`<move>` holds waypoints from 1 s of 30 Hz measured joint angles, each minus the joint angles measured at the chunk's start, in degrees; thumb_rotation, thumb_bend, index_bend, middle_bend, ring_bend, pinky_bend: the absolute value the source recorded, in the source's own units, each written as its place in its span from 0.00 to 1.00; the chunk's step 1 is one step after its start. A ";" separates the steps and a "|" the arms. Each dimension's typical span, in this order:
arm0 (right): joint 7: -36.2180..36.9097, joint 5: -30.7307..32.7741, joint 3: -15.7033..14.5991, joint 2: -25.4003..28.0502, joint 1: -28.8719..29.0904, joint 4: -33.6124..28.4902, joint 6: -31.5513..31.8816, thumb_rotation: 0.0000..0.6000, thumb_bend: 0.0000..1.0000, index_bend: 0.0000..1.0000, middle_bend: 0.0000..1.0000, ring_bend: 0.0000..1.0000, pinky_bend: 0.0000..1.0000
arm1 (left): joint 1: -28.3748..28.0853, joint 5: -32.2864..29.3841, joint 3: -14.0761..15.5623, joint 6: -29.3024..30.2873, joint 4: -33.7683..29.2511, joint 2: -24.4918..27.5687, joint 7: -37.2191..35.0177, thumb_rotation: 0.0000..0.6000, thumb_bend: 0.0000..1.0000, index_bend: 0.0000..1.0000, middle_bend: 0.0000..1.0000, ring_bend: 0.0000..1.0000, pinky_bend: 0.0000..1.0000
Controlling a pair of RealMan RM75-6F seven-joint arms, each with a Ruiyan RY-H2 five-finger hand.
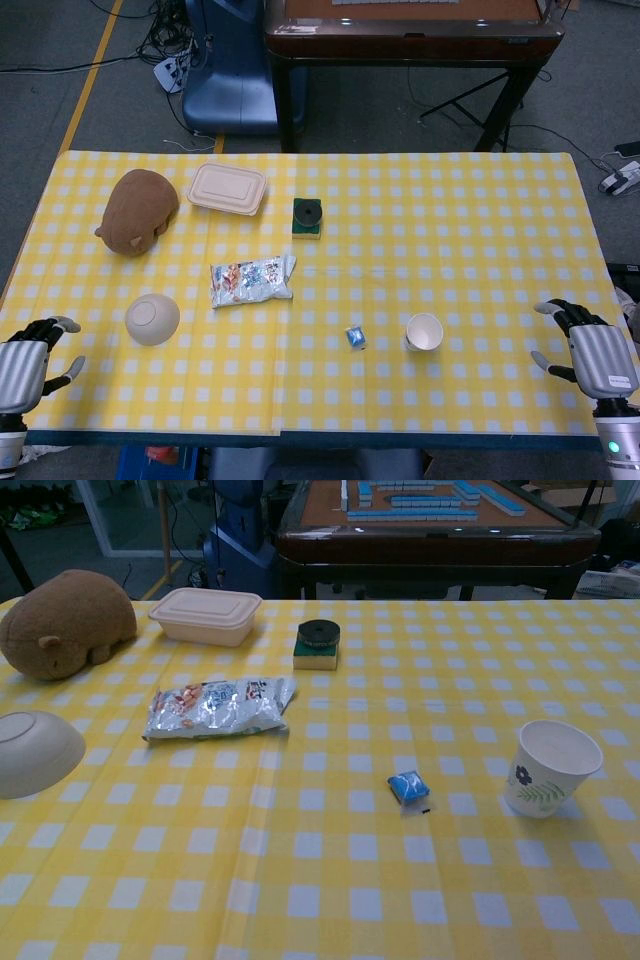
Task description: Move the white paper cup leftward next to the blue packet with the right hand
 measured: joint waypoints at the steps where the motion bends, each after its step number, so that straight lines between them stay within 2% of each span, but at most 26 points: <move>1: 0.06 0.15 0.03 0.07 0.03 -0.02 -0.18 1.00 0.00 0.30 0.29 0.29 0.48 | -0.07 -0.22 0.01 -0.30 -0.14 0.05 0.30 1.00 0.27 0.48 0.34 0.32 0.50; 6: 0.36 0.55 -0.02 0.38 0.23 -0.06 -1.13 1.00 0.01 0.30 0.29 0.29 0.48 | -0.33 -1.00 -0.01 -1.15 -0.62 0.08 1.27 1.00 0.27 0.48 0.34 0.33 0.50; 10: 1.40 0.07 -0.15 0.63 0.39 -0.13 -1.32 1.00 0.02 0.30 0.34 0.30 0.49 | -0.43 -1.10 0.03 -1.42 -0.88 0.09 1.55 1.00 0.27 0.48 0.34 0.33 0.50; 12: 1.42 -0.50 -0.15 0.55 0.46 -0.03 -1.06 1.00 0.02 0.30 0.39 0.34 0.55 | -0.40 -1.05 0.04 -1.32 -1.01 0.19 1.36 1.00 0.27 0.48 0.34 0.33 0.50; 15: 0.80 -0.98 -0.20 0.13 0.62 0.04 -0.91 1.00 0.02 0.30 0.53 0.51 0.72 | -0.25 -1.01 -0.01 -0.99 -1.22 0.46 0.73 1.00 0.27 0.48 0.34 0.33 0.50; 17: 0.36 -0.82 -0.19 -0.01 0.86 -0.04 -1.47 1.00 0.00 0.30 0.67 0.66 0.83 | -0.12 -0.82 0.01 -0.71 -1.42 0.73 0.23 1.00 0.27 0.48 0.34 0.33 0.50; 20: -0.46 -0.26 -0.09 0.06 1.61 -0.68 -3.15 1.00 0.00 0.29 0.85 0.83 0.93 | 0.05 -0.31 0.10 -0.24 -1.71 1.09 -0.34 1.00 0.27 0.48 0.34 0.33 0.50; 23: -2.73 0.16 0.00 0.95 3.08 -2.76 -5.88 1.00 0.00 0.27 0.96 0.94 0.99 | 0.22 0.13 0.17 0.22 -1.98 1.36 -0.76 1.00 0.27 0.47 0.34 0.33 0.50; 26: -6.05 0.53 0.15 2.02 4.47 -5.38 -8.10 1.00 0.00 0.26 1.00 1.00 1.00 | 0.41 0.48 0.21 0.71 -2.22 1.64 -1.15 1.00 0.27 0.47 0.35 0.33 0.50; 30: -12.56 1.90 0.55 3.59 6.75 -10.00 -11.64 1.00 0.00 0.25 1.00 1.00 1.00 | 0.61 0.78 0.24 1.12 -2.41 1.95 -1.81 1.00 0.27 0.47 0.35 0.33 0.50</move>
